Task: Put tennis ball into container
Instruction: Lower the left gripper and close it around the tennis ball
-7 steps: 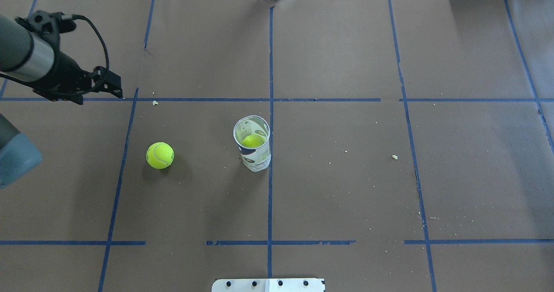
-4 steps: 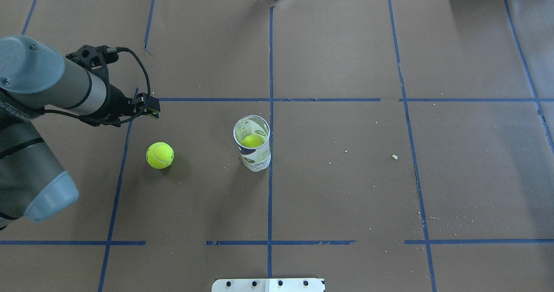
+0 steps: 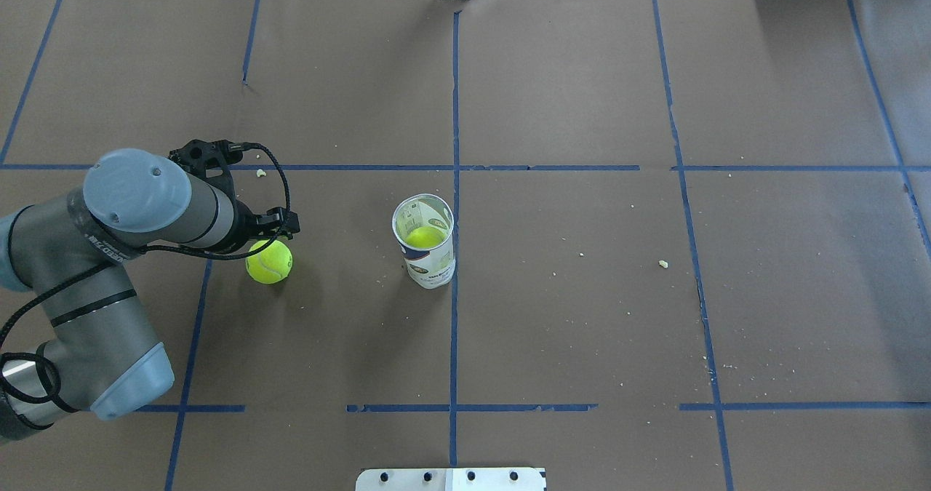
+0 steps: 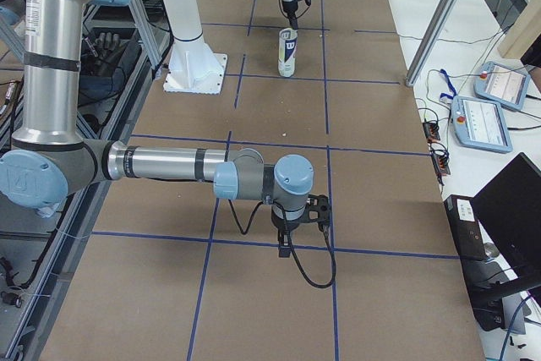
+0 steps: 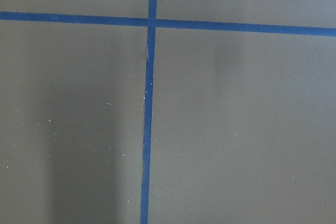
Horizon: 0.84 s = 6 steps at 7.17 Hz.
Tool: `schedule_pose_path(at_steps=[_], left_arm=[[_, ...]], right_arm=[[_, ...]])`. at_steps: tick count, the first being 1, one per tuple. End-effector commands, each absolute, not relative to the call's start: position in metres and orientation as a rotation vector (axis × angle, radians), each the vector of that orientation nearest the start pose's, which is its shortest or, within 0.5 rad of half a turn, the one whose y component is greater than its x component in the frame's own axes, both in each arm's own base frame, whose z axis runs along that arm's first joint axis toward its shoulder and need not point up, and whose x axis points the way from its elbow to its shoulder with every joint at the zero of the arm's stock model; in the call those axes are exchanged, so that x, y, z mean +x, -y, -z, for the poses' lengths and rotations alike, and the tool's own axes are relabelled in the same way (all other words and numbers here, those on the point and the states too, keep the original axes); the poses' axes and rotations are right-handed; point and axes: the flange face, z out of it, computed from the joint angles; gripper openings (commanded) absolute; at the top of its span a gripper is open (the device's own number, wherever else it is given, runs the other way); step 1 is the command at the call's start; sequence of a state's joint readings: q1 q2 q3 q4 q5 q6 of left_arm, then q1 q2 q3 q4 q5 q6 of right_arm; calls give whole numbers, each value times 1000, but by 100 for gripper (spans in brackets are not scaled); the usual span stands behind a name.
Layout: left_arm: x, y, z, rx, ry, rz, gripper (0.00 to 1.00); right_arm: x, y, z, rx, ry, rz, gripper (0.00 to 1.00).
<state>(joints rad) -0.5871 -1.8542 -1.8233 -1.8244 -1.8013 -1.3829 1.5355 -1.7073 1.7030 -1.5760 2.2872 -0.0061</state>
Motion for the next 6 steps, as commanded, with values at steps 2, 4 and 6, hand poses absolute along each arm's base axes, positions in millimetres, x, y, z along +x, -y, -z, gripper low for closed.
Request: schedule_pose_path(at_steps=[2, 4, 6], left_arm=[[446, 416, -375, 81, -805, 274, 100], [456, 416, -387, 78, -809, 267, 100], [463, 410, -388, 68, -809, 255, 99]], right_arm=[[53, 436, -661, -18, 716, 37, 100], [53, 435, -661, -19, 716, 36, 100], [53, 435, -661, -19, 716, 36, 100]])
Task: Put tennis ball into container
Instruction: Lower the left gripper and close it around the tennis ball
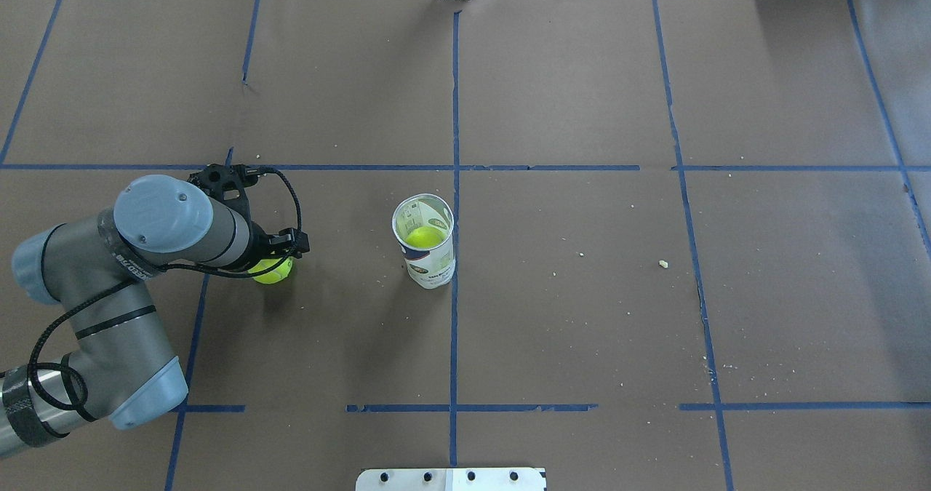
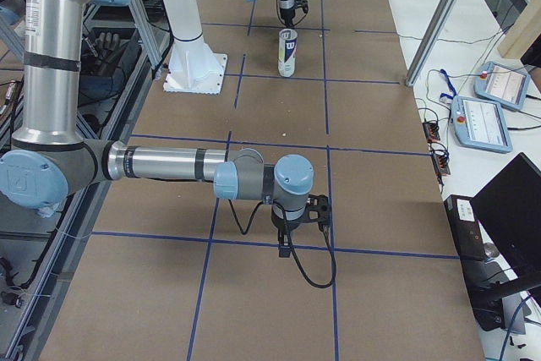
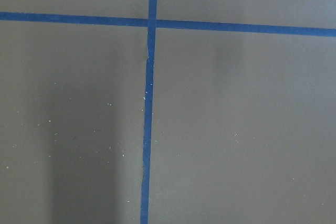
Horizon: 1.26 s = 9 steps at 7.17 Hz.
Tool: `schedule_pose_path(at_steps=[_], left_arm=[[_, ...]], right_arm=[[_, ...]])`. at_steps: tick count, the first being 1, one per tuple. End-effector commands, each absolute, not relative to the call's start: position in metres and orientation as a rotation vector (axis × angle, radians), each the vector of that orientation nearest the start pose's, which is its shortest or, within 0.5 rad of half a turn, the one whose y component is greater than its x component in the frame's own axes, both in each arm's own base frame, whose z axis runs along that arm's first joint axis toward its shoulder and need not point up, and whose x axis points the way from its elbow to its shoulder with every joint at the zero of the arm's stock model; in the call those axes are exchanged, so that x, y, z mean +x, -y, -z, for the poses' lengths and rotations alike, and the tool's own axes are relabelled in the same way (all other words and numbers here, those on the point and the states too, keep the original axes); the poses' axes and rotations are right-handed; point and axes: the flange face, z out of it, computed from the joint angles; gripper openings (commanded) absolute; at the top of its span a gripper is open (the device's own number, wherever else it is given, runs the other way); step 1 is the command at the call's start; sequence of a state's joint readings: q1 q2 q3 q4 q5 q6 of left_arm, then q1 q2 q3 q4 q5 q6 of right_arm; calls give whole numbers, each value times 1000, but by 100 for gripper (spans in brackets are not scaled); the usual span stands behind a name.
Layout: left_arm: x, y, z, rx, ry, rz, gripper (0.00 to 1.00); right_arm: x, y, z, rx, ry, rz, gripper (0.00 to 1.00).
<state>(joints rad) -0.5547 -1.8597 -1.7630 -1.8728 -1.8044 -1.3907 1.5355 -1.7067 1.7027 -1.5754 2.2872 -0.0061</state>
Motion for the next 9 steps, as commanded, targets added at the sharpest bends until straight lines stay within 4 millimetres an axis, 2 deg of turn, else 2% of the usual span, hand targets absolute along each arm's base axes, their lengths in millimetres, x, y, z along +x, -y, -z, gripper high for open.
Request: schedule_pose_path(at_steps=[1, 2, 3, 5, 6, 7, 9], left_arm=[[464, 410, -386, 69, -812, 249, 88], [462, 408, -382, 68, -820, 248, 47], [455, 406, -370, 78, -840, 247, 4], [434, 400, -344, 94, -863, 253, 0], [419, 392, -318, 86, -845, 256, 0], [393, 388, -288, 76, -853, 268, 0], [364, 407, -224, 50, -892, 302, 0]], right_arm=[[53, 435, -661, -19, 716, 36, 100], [53, 436, -661, -18, 716, 37, 100], [53, 435, -661, -19, 716, 36, 100], [53, 435, -661, -19, 716, 36, 100], [53, 436, -661, -18, 716, 37, 100], [53, 436, -661, -18, 716, 37, 100], [53, 435, -661, -19, 716, 36, 100]])
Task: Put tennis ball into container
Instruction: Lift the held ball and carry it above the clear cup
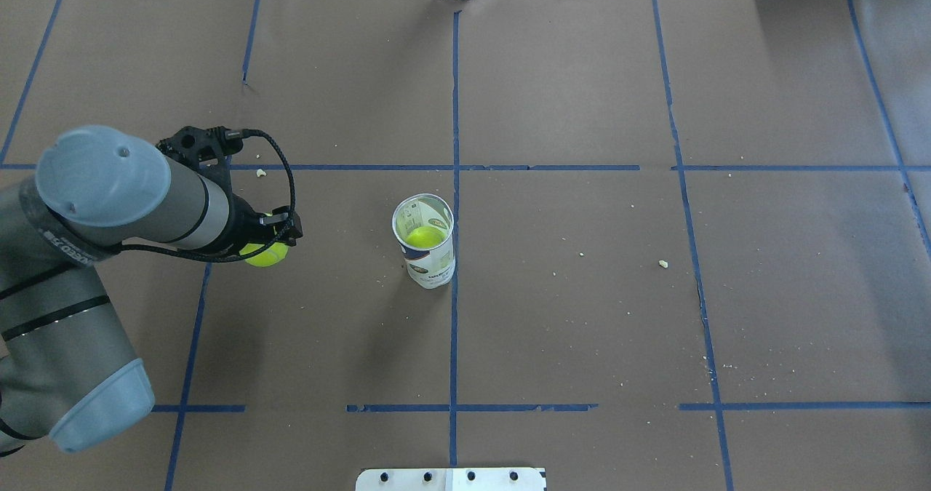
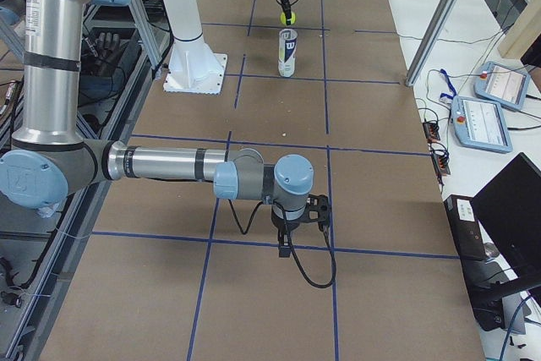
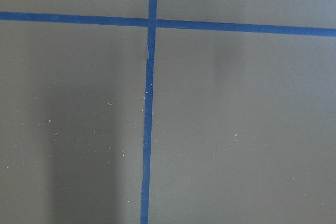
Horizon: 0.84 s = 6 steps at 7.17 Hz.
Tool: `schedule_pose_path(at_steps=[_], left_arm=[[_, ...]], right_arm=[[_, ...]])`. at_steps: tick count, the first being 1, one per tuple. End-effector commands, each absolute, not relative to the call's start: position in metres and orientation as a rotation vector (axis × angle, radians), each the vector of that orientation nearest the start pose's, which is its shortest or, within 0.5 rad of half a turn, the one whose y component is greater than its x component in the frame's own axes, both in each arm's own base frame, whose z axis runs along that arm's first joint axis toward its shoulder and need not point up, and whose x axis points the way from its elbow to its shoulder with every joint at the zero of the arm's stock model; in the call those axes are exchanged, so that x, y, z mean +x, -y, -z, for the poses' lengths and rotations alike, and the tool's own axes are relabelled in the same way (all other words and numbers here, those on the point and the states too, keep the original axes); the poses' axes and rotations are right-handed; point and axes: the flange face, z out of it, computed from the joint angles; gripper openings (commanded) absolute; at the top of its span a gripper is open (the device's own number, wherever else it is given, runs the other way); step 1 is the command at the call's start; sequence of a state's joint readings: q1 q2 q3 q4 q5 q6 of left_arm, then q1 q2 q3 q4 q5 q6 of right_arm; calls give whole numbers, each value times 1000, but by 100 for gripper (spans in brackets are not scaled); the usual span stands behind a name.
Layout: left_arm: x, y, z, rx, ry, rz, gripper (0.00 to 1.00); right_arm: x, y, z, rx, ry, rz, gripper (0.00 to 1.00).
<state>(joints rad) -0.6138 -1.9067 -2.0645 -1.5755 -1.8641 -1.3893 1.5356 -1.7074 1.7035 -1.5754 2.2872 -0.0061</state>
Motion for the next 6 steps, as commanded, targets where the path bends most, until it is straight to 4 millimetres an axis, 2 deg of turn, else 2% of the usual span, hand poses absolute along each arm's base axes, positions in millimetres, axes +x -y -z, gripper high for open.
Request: schedule_pose_path(at_steps=[1, 4, 5, 6], left_arm=[[363, 410, -189, 29, -892, 313, 0], [371, 409, -119, -32, -928, 408, 0], [382, 416, -96, -49, -923, 433, 0], [403, 425, -84, -71, -908, 454, 0]], right_arm=[[53, 435, -661, -19, 716, 36, 100], [53, 436, -661, -18, 716, 37, 100], [53, 436, -661, -18, 716, 37, 100], [53, 436, -661, -18, 716, 37, 100]])
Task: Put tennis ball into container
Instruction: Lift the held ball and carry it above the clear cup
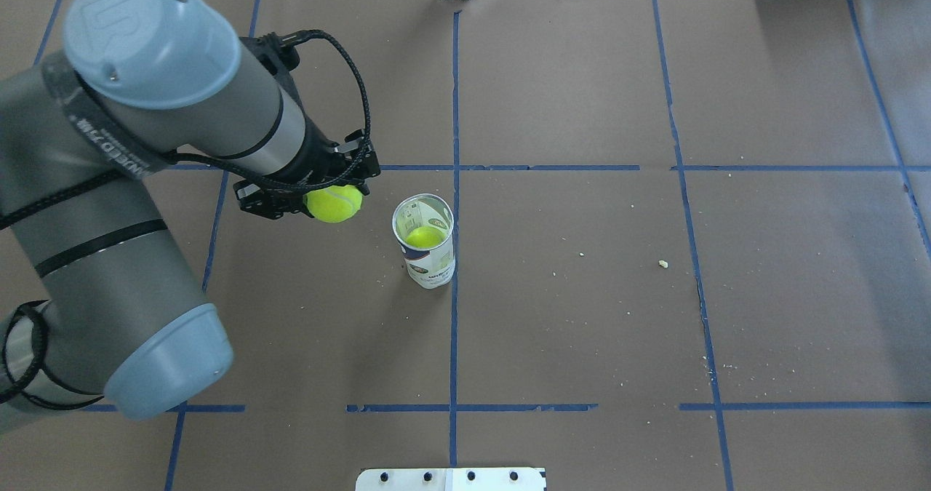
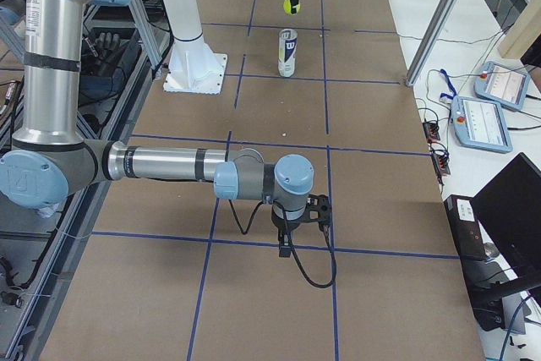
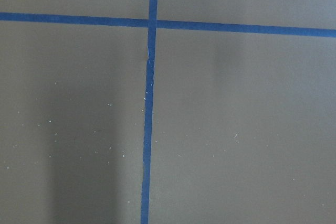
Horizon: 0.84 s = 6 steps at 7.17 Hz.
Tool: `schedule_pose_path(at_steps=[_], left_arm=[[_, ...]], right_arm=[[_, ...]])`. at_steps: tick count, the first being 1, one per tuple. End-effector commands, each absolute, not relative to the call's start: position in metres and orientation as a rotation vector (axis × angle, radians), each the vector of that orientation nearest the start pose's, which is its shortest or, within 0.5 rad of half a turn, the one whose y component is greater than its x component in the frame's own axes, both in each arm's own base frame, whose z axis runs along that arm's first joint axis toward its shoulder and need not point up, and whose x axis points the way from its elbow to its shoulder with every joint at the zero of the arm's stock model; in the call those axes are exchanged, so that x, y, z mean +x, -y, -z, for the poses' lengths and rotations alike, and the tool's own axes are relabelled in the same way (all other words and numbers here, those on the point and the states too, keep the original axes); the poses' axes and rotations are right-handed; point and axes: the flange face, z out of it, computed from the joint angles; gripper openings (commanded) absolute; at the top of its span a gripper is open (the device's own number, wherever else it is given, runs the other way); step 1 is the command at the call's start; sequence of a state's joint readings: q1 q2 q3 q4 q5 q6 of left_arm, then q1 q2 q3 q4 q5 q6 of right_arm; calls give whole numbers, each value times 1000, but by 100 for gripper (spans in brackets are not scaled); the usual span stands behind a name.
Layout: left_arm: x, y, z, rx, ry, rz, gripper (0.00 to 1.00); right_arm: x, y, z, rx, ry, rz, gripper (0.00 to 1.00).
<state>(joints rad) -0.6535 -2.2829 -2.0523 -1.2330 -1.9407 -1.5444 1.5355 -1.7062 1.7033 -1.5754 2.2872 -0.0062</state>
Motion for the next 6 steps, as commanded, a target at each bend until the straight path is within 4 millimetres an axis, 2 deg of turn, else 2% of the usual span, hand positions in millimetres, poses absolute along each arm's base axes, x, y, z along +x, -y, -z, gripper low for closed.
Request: schedule_pose_path(at_steps=[1, 3, 4, 6], left_arm=[[425, 435, -75, -83, -889, 455, 0], [462, 453, -48, -110, -863, 448, 0], [470, 445, -47, -119, -861, 433, 0], [471, 439, -51, -123, -859, 423, 0]], right_arm=[[53, 435, -661, -19, 716, 36, 100], [53, 436, -661, -18, 716, 37, 100], [53, 436, -661, -18, 716, 37, 100], [53, 435, -661, -19, 716, 36, 100]])
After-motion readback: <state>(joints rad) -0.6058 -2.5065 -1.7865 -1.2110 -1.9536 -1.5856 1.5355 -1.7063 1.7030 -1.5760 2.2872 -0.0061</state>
